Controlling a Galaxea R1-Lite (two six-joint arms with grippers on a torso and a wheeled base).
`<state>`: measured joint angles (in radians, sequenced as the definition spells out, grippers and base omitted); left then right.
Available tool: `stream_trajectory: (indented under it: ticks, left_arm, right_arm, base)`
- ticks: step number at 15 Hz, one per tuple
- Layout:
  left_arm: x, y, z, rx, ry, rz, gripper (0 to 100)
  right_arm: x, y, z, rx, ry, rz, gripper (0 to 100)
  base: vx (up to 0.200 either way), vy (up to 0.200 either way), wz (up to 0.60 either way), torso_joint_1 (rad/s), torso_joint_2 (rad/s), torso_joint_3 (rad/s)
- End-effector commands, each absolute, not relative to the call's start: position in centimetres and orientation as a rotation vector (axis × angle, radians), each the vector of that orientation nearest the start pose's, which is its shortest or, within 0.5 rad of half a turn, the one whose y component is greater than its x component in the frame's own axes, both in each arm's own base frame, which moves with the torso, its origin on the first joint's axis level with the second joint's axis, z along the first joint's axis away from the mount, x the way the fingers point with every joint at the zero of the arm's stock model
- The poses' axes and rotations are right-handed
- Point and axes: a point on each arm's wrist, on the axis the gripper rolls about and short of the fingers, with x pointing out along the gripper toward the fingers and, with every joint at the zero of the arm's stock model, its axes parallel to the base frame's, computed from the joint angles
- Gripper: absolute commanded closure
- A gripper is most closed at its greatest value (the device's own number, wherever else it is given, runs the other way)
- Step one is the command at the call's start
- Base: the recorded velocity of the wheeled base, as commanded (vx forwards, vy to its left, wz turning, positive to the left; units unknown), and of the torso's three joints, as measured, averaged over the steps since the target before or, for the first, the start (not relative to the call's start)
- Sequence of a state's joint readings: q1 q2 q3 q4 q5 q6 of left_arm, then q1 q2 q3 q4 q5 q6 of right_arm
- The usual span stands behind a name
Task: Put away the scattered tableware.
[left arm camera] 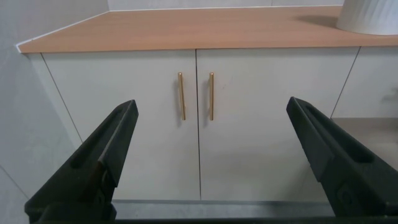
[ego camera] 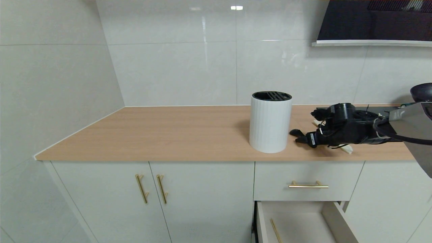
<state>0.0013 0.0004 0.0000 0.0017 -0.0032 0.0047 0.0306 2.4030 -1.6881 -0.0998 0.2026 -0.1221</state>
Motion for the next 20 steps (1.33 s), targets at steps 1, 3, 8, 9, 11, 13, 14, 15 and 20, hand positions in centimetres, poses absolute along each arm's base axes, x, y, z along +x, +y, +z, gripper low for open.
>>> stream_trajectory:
  ticks: [1, 3, 8, 9, 11, 13, 14, 15, 20]
  left_arm:
    - [-2.3, 0.0, 7.5, 0.006, 0.002, -0.002, 0]
    - [-2.3, 0.0, 7.5, 0.006, 0.002, -0.002, 0]
    - [-2.3, 0.0, 7.5, 0.005, 0.002, -0.002, 0]
    - [-2.3, 0.0, 7.5, 0.005, 0.002, -0.002, 0]
    - [-2.3, 0.0, 7.5, 0.005, 0.002, -0.002, 0]
    - [-2.3, 0.0, 7.5, 0.005, 0.002, -0.002, 0]
    - [-2.3, 0.0, 7.5, 0.005, 0.002, -0.002, 0]
    - [-2.3, 0.0, 7.5, 0.005, 0.002, -0.002, 0]
    - [-2.3, 0.0, 7.5, 0.005, 0.002, -0.002, 0]
  right_arm:
    - [48.7, 1.9, 8.1, -0.064, 0.61, 0.263, 100]
    - [48.7, 1.9, 8.0, -0.066, 0.61, 0.264, 100]
    - [48.7, 2.2, 7.7, -0.068, 0.619, 0.271, 100]
    - [48.6, 2.2, 7.9, -0.067, 0.616, 0.27, 100]
    - [48.6, 2.2, 8.4, -0.063, 0.606, 0.265, 100]
    - [47.8, 2.3, 10.7, -0.022, 0.579, 0.24, 100]
    - [46.6, 2.6, 12.2, 0.006, 0.589, 0.224, 100]
    - [44.7, 2.7, 14.5, 0.014, 0.594, 0.224, 100]
    - [35.0, 2.7, 19.9, 0.022, 0.662, 0.232, 100]
  base:
    - [0.0, 0.0, 0.0, 0.0, 0.0, 0.0]
    - [0.0, 0.0, 0.0, 0.0, 0.0, 0.0]
    - [0.0, 0.0, 0.0, 0.0, 0.0, 0.0]
    - [0.0, 0.0, 0.0, 0.0, 0.0, 0.0]
    - [0.0, 0.0, 0.0, 0.0, 0.0, 0.0]
    - [0.0, 0.0, 0.0, 0.0, 0.0, 0.0]
    - [0.0, 0.0, 0.0, 0.0, 0.0, 0.0]
    - [0.0, 0.0, 0.0, 0.0, 0.0, 0.0]
    - [0.0, 0.0, 0.0, 0.0, 0.0, 0.0]
